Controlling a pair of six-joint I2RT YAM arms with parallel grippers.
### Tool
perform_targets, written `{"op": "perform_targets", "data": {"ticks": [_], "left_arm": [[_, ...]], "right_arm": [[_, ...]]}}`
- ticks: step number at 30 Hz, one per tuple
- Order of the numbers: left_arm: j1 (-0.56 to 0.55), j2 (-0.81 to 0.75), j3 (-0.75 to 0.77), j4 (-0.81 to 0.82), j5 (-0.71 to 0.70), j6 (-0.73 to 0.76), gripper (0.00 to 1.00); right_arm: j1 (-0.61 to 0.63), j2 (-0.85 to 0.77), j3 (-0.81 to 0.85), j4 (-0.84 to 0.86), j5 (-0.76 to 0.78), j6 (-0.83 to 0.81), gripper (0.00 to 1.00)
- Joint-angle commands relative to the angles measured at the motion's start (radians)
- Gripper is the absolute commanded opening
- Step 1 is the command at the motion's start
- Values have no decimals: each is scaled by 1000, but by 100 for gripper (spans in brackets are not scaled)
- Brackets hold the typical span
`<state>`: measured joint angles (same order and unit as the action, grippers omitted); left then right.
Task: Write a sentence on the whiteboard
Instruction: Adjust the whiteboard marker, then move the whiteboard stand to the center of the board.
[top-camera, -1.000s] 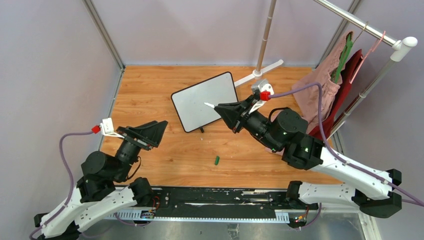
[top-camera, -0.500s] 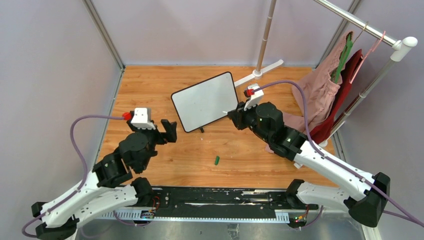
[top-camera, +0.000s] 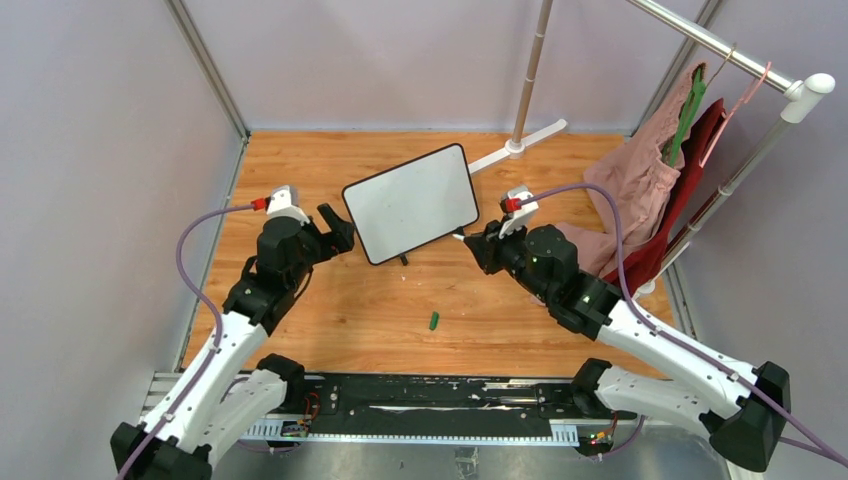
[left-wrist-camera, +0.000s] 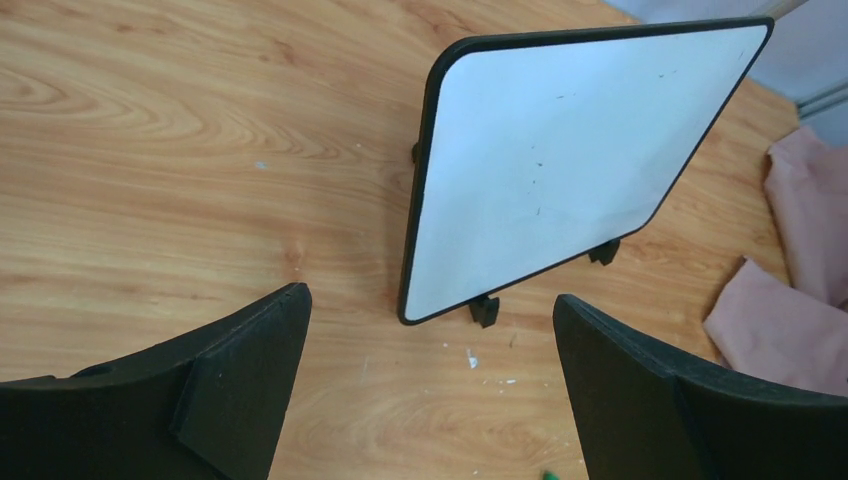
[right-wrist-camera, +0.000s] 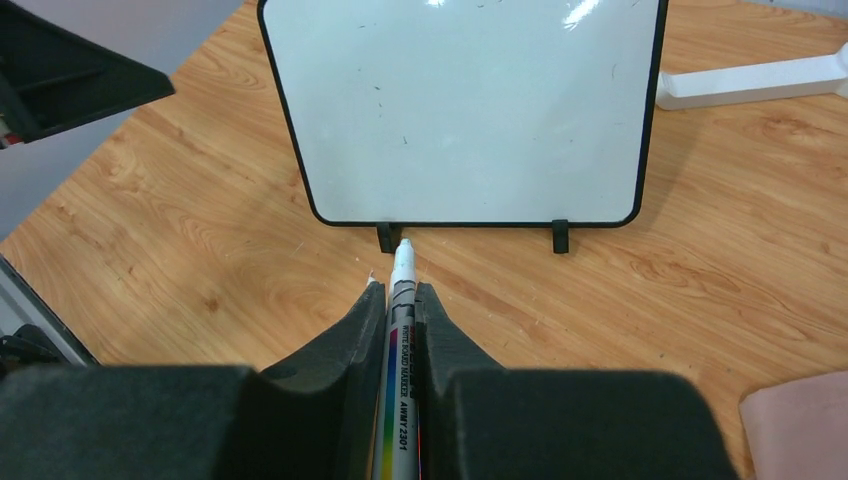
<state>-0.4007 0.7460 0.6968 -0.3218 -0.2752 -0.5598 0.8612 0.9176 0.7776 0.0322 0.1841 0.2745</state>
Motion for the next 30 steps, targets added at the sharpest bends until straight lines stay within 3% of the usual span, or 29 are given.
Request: {"op": "perform_targets", "data": {"ticks": [1, 5, 7, 10, 14, 18, 25, 30], "left_arm": [[112, 63, -78, 288, 298, -102, 96], [103, 128, -147, 406, 457, -102, 87], [8, 147, -161, 381, 350, -61, 85], [-260, 177, -161, 332, 55, -39, 85], [-406, 262, -155, 287, -177, -198, 82], [-464, 397, -95, 256, -346, -312, 79], [-491, 649, 20, 206, -405, -458, 73], [-498, 773, 61, 220, -443, -499, 58]], "right_arm": [[-14, -49, -18, 60, -23, -44, 0], [-14, -99, -35, 35, -33, -79, 0], [-13, -128, -52, 20, -14, -100, 0], [-14, -186, -76, 0, 36, -113, 0], [-14, -263, -82, -59, 96, -103, 0], [-14, -340, -86, -103, 150, -92, 0], [-14, -374, -53, -156, 152, -72, 0], [-14, -368, -42, -164, 147, -77, 0]]}}
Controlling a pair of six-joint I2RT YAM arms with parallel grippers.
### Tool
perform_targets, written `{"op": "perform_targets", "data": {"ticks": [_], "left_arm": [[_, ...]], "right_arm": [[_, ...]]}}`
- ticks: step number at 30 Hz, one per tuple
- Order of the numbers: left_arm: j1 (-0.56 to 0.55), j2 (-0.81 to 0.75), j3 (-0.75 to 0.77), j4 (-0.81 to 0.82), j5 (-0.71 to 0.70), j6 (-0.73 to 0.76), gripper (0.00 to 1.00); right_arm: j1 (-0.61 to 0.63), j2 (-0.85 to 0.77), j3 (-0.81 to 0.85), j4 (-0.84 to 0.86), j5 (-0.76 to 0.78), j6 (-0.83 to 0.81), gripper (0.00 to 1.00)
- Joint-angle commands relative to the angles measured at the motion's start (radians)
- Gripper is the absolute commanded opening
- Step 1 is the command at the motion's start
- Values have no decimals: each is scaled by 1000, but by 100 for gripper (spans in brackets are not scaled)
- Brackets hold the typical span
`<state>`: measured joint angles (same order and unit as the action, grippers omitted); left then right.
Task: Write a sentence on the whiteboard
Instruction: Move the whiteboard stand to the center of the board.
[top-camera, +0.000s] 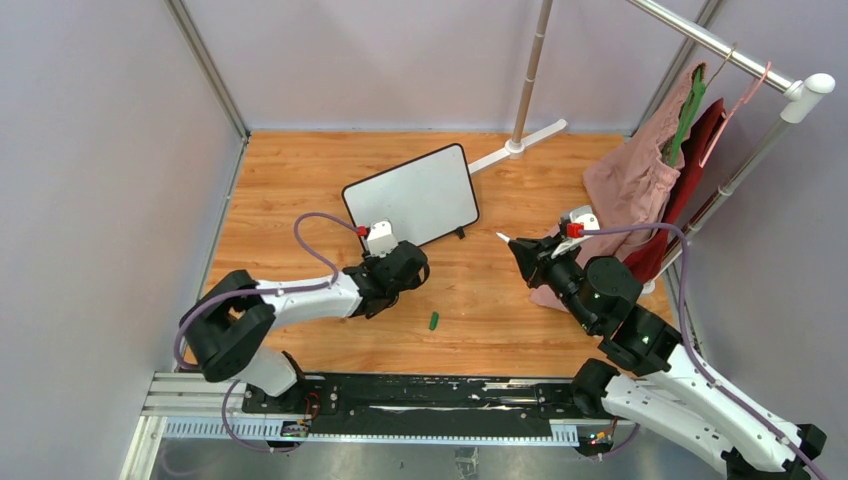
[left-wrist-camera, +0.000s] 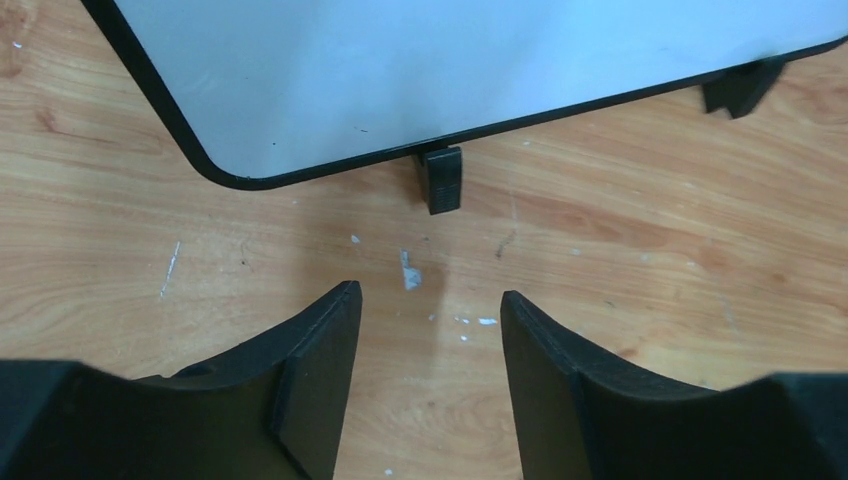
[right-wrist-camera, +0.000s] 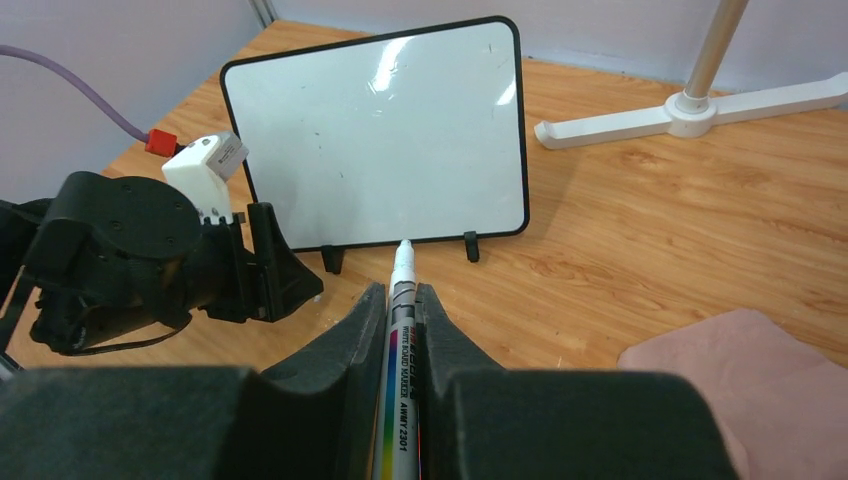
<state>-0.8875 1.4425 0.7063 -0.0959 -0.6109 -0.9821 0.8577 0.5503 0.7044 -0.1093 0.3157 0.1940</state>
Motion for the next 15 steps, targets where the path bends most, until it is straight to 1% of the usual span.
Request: {"op": "perform_targets", "data": {"ticks": [1, 6, 11, 15], "left_arm": [[-11, 97, 62, -16, -121, -79, 56], [-10, 164, 95, 1, -172, -46, 52], [-9, 228, 126, 24, -189, -12, 52], [1, 272, 142, 42, -185, -2, 49]], "right_arm": [[-11, 1, 34, -22, 11, 6, 0], [-11, 9, 45, -23, 7, -3, 0], [-11, 10, 52, -26, 6, -7, 0], [-11, 8, 52, -30, 6, -11, 0]]}}
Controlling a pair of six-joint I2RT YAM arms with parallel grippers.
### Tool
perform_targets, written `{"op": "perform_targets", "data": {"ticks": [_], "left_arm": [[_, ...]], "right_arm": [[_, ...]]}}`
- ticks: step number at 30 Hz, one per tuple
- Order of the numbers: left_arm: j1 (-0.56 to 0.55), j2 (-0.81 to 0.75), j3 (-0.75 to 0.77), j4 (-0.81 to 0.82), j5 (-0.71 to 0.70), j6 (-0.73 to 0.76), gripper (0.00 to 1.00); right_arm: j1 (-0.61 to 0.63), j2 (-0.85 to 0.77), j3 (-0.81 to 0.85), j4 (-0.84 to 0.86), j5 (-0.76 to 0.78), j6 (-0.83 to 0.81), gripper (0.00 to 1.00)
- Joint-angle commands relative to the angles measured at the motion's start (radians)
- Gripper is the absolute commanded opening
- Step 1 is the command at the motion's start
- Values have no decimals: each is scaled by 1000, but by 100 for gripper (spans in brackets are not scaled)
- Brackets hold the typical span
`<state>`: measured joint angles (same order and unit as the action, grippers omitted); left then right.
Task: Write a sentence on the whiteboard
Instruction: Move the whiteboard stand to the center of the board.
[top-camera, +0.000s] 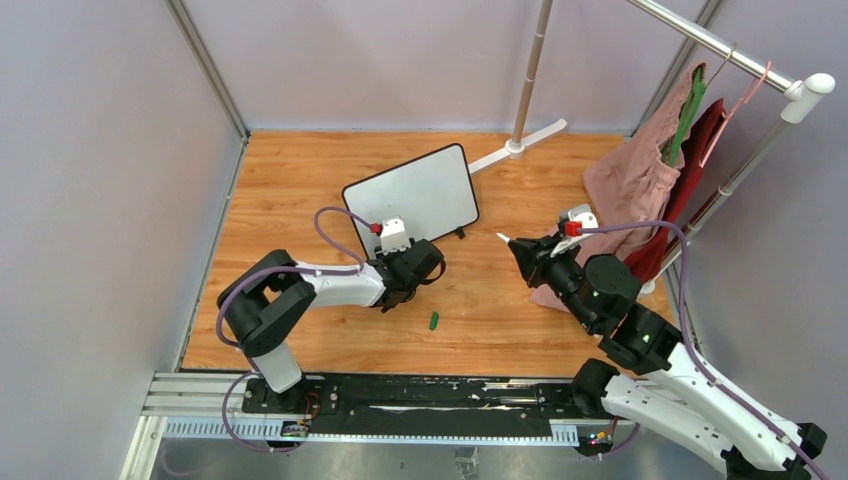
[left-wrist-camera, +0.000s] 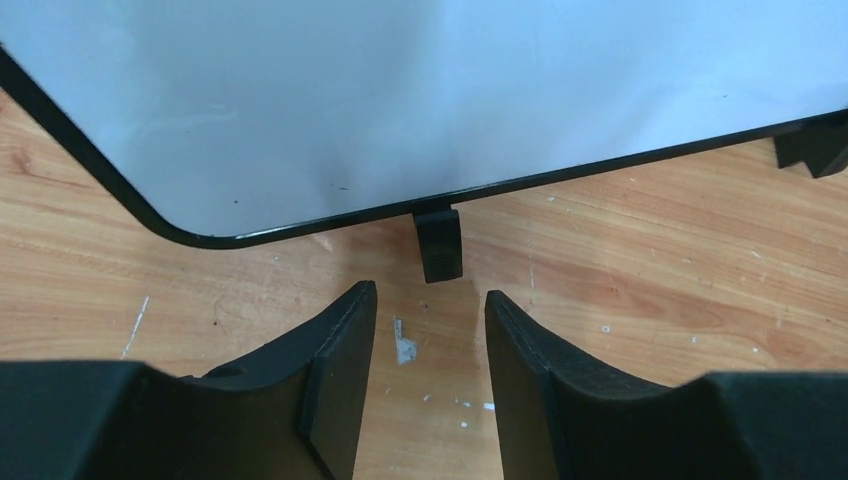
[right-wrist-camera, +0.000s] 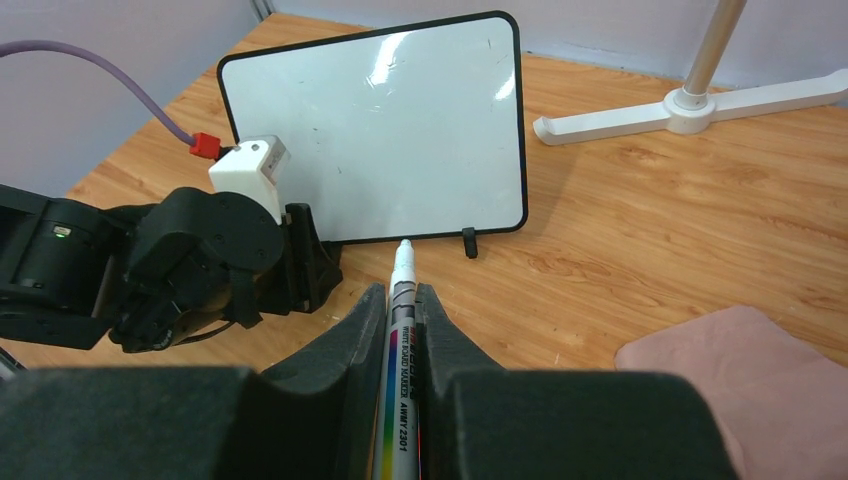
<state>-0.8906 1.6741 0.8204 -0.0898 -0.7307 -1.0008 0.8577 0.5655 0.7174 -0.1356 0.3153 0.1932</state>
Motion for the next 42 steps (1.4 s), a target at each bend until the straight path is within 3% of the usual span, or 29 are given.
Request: {"op": "perform_targets", "data": {"ticks": [1, 9, 25, 37, 42], "left_arm": [[7, 47, 30, 41, -63, 20, 48], [28, 75, 31, 85, -52, 82, 41], [28, 72, -18, 172, -10, 197, 14], [2, 17, -90, 192, 39, 224, 1], [-5, -6, -122, 215, 70, 239, 0]], "right_arm": [[-11, -8, 40, -5, 7, -12, 0], [-11, -15, 32, -15, 9, -13, 0], [-11, -10, 13, -17, -5, 8, 0], [-11, -24, 0, -31, -2, 23, 0], [-10, -23, -1, -33, -4, 30, 0]]}}
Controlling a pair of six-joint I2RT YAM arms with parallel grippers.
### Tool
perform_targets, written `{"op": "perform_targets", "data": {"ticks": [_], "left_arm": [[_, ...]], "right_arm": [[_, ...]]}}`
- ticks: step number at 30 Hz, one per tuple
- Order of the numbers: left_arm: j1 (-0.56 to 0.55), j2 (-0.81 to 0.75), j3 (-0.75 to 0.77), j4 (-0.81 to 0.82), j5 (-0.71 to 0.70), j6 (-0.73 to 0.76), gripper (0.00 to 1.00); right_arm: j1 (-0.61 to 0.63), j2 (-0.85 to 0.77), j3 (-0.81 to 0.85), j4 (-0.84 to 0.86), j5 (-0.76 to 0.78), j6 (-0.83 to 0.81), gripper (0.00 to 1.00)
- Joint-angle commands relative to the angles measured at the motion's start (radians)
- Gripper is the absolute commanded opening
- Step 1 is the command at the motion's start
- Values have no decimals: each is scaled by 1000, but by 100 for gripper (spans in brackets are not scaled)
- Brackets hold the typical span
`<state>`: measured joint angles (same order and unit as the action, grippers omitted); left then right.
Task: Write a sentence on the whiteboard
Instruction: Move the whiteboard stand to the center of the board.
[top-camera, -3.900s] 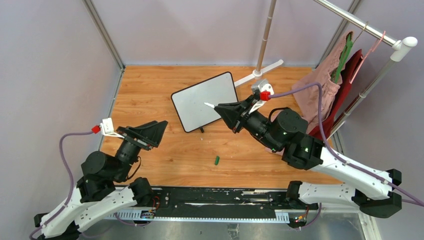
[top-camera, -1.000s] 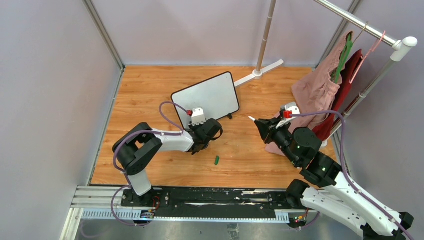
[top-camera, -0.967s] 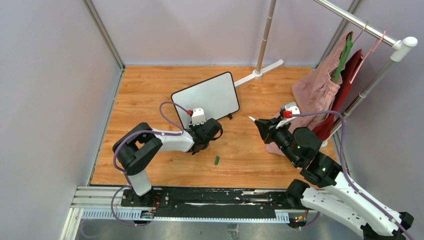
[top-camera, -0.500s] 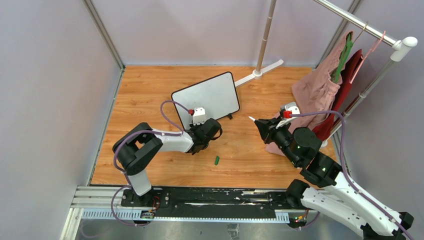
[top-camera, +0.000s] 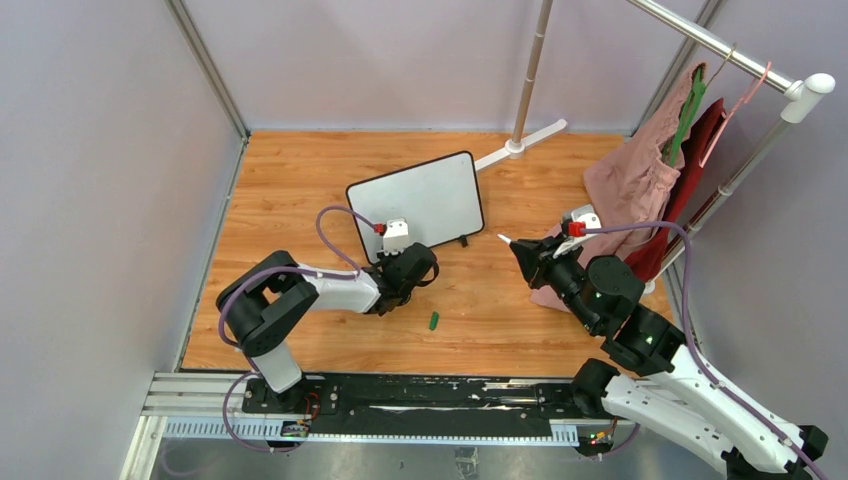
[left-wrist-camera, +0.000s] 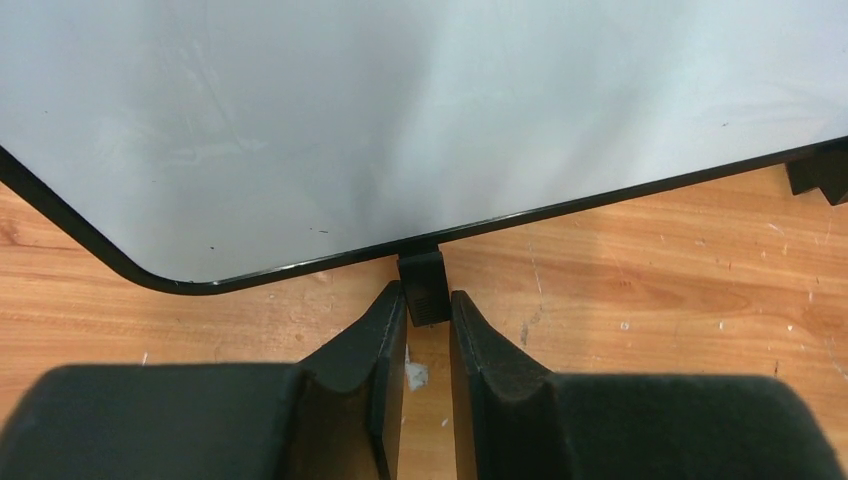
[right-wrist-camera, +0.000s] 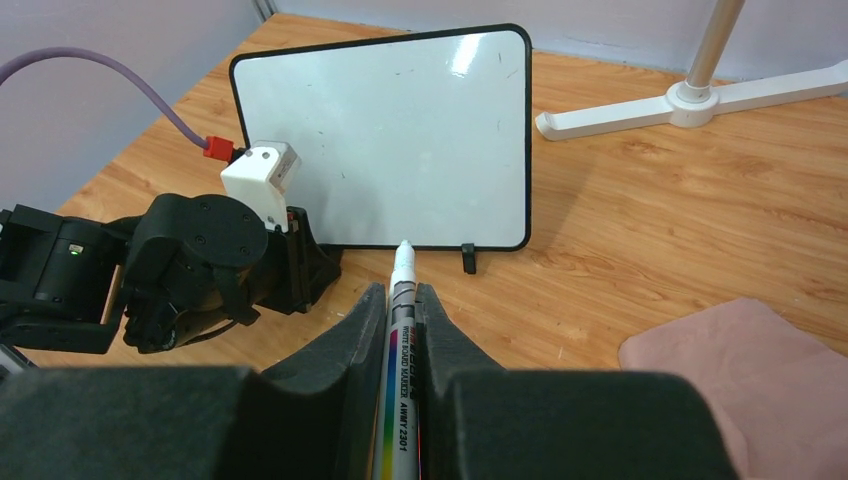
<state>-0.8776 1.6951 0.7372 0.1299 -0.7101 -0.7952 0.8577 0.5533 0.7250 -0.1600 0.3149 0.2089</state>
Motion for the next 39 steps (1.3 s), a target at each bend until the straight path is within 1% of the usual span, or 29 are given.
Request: {"op": "perform_targets", "data": {"ticks": [1, 6, 9, 16, 25, 26, 27, 28, 30, 32, 34, 38, 39], "left_arm": [[-18, -32, -47, -1, 52, 33, 0], [-28, -58, -81, 33, 86, 40, 0], [-45, -49, -69, 34, 106, 40, 0], [-102, -16, -44, 32, 99, 24, 0], [-120, -73, -100, 32, 117, 14, 0], [-121, -78, -102, 31, 120, 13, 2], [-124, -89, -104, 30, 126, 12, 7], [-124, -101, -106, 29, 133, 13, 14], [-123, -134, -113, 28, 145, 15, 29], [-124, -175, -124, 25, 152, 17, 42], [-124, -222, -127, 8, 159, 25, 51], [-124, -351, -118, -108, 176, 49, 64], [-124, -400, -112, -158, 177, 59, 66]], "right_arm": [[-10, -11, -10, -8, -3, 15, 0], [-11, -12, -14, -10, -2, 21, 0], [-11, -7, -17, -5, -2, 25, 0], [-11, 9, -14, 1, -9, 32, 0], [-11, -4, -21, -7, 1, 30, 0], [-10, -4, -22, -4, 3, 30, 0], [-11, -4, -22, -3, 2, 32, 0], [-10, -4, -21, -3, 1, 32, 0], [-11, -5, -16, -5, -1, 32, 0], [-11, -6, -8, -10, -3, 31, 0], [-11, -7, 1, -17, -6, 28, 0], [-11, -9, 24, -31, -15, 17, 0], [-11, -9, 30, -33, -17, 10, 0]]}}
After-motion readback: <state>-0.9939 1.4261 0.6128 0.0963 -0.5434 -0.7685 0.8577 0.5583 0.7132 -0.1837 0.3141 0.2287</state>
